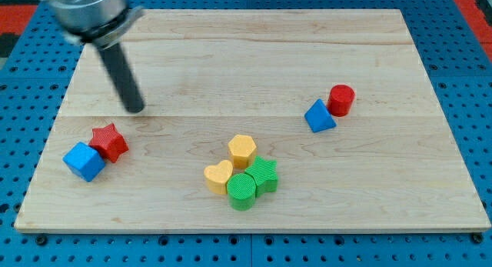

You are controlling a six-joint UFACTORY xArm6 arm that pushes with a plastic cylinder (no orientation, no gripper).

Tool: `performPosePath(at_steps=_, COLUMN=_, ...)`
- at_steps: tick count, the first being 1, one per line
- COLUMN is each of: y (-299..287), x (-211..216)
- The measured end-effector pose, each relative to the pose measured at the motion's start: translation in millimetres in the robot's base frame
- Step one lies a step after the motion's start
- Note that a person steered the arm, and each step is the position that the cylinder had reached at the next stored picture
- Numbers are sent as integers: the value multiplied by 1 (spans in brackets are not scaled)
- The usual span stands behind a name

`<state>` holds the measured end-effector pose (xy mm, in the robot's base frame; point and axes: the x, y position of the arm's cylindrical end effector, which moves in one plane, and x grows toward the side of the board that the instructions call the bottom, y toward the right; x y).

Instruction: Push blue triangle into red star

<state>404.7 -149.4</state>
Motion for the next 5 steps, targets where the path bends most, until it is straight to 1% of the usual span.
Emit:
performPosePath(at_steps=1, y=72, x=-56)
performPosePath(at_steps=2, y=159, x=-78)
performPosePath(at_steps=3, y=279, x=-71)
performPosePath(at_steps=4, y=329, x=-34)
performPosePath(at_steps=5, y=314, x=-1)
